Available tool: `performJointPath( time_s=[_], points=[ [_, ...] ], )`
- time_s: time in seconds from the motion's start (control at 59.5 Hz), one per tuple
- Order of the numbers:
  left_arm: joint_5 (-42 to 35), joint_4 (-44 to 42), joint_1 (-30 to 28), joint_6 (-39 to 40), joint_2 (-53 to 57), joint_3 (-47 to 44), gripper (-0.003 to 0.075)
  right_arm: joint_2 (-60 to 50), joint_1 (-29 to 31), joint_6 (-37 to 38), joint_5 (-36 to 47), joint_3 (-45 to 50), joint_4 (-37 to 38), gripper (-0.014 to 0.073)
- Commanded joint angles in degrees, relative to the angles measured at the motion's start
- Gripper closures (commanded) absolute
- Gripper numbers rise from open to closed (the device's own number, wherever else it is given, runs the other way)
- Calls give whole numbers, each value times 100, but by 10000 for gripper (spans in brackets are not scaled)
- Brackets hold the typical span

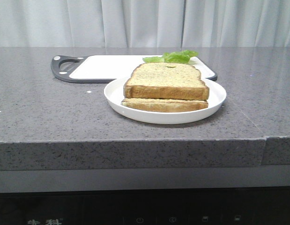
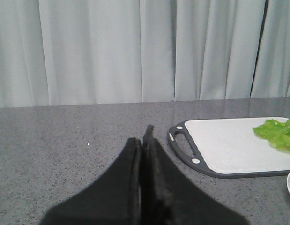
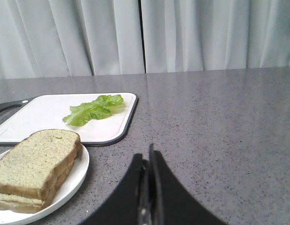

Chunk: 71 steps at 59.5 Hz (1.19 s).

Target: Left arm grabs bread, right arm adds lettuce

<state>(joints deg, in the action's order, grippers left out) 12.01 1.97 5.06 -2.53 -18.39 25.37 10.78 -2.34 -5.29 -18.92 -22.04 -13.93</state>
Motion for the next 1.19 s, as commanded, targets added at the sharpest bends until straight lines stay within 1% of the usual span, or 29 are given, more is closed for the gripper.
performJointPath(
  time_s=[0.0,0.101,0.135,0.168,0.202,0.235,0.252,0.269,0.286,0.303,0.319,0.353,0.37,0.387,0.42,0.454,0.488,0.555,0.622,0.706,0.773,0.908,1.076,1.177],
  points=[
    [-301,-2,8,69,-563,387,741,514,35,-62,217,-547,-41,654],
    [-325,7,8,69,-739,435,737,688,35,-62,182,-694,-41,650],
    [-325,18,8,69,-738,435,726,688,35,-62,189,-694,-41,634],
    [-325,29,8,69,-738,435,698,688,35,-62,166,-694,-41,603],
    [-325,29,8,69,-738,435,652,688,35,-62,152,-694,-41,554],
    [-325,29,8,69,-738,435,590,688,35,-62,151,-694,-41,488],
    [-325,29,8,69,-738,435,561,688,35,-62,151,-694,-41,440],
    [-325,29,8,69,-738,423,513,688,35,-62,151,-694,-41,405],
    [-325,29,8,69,-738,423,479,688,35,-62,151,-694,-41,351],
    [-325,29,8,69,-738,423,425,688,35,-62,151,-694,-41,314],
    [-325,29,8,69,-738,423,370,688,35,-62,151,-694,-41,259],
    [-325,29,8,69,-738,423,285,688,35,-62,151,-694,-41,176],
    [-336,29,8,69,-738,423,257,688,35,-62,151,-694,-41,134],
    [-335,29,8,69,-738,423,220,688,35,-62,151,-694,-41,109],
    [-346,38,8,69,-738,423,180,688,35,-62,146,-694,-41,60],
    [-377,142,8,69,-738,423,162,688,35,-62,146,-694,-41,27],
    [-390,333,8,69,-742,423,166,688,35,-62,138,-694,-41,11],
    [-247,695,8,69,-755,448,177,688,35,-62,125,-694,-41,18],
    [174,925,64,69,-912,639,177,688,35,-62,125,-694,-41,18],
    [668,1158,256,59,-1386,996,177,688,35,-62,102,-694,-41,18],
    [953,1279,530,58,-1898,1387,177,688,35,-62,102,-694,-41,18],
    [1463,1605,1352,58,-3177,2351,177,688,35,-62,94,-694,-41,18],
    [1868,1746,2332,82,-4632,3378,177,688,35,-62,80,-694,-41,18],
    [2290,1849,2709,82,-5474,4063,177,688,35,-62,80,-694,-41,18]
  ],
)
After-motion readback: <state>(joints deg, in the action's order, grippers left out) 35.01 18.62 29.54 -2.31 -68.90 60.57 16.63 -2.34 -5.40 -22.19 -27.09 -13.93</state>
